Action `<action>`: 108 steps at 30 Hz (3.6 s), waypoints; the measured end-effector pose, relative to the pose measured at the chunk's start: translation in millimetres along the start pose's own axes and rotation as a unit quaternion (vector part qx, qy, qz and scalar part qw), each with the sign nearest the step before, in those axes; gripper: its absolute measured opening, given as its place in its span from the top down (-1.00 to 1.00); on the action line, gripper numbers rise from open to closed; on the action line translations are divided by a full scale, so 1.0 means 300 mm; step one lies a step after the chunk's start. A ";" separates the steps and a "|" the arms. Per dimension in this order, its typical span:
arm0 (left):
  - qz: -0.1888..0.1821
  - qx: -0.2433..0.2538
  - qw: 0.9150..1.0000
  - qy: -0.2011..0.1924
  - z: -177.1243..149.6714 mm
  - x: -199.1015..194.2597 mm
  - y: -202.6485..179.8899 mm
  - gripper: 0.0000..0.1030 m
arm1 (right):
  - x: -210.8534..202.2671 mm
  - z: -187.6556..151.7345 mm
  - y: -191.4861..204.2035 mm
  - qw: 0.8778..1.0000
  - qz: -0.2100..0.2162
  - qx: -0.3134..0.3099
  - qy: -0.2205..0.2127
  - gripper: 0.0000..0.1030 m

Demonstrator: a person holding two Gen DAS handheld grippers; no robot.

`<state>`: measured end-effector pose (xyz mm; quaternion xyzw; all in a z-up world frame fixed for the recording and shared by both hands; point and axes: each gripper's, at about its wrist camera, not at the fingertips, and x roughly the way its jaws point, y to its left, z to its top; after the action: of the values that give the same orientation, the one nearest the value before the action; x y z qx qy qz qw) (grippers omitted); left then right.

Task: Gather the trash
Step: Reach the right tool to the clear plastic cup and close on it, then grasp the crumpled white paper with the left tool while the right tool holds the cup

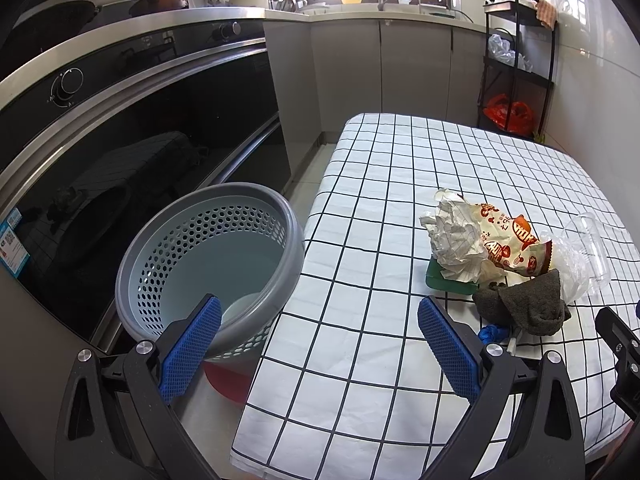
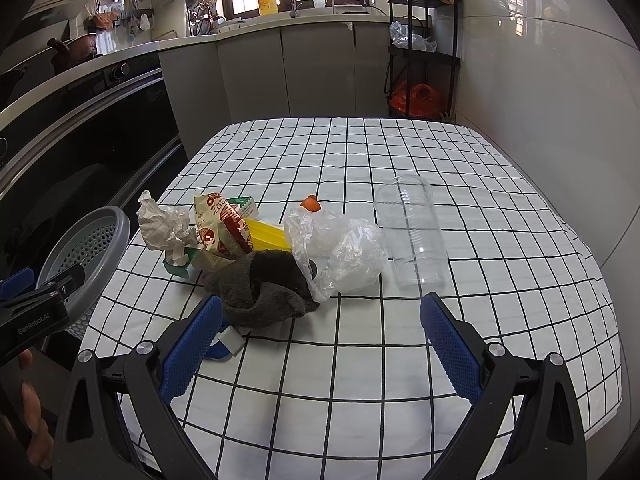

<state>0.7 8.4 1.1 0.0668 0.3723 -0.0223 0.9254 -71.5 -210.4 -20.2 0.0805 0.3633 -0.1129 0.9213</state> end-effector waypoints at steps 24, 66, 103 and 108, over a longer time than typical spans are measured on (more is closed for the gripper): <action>-0.002 -0.005 1.000 0.009 -0.009 0.018 0.010 -0.88 | -0.009 -0.013 -0.081 1.000 0.000 0.017 0.001 -0.84; -0.037 0.003 0.999 0.011 -0.009 0.105 -0.113 -0.88 | 0.450 0.188 -0.387 0.989 -0.015 0.060 0.134 -0.82; -0.091 0.011 0.996 -0.002 0.122 0.150 -0.204 -0.88 | 0.067 0.177 -0.254 0.997 0.064 0.041 0.026 0.09; -0.096 0.015 0.995 -0.006 0.132 0.195 -0.237 -0.88 | 0.083 0.182 -0.235 0.996 0.074 0.036 0.033 0.09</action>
<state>63.6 -67.0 -18.8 0.0442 0.3715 -0.1168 0.9200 -37.2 -294.4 -2.6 0.1436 0.3825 -0.0548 0.9111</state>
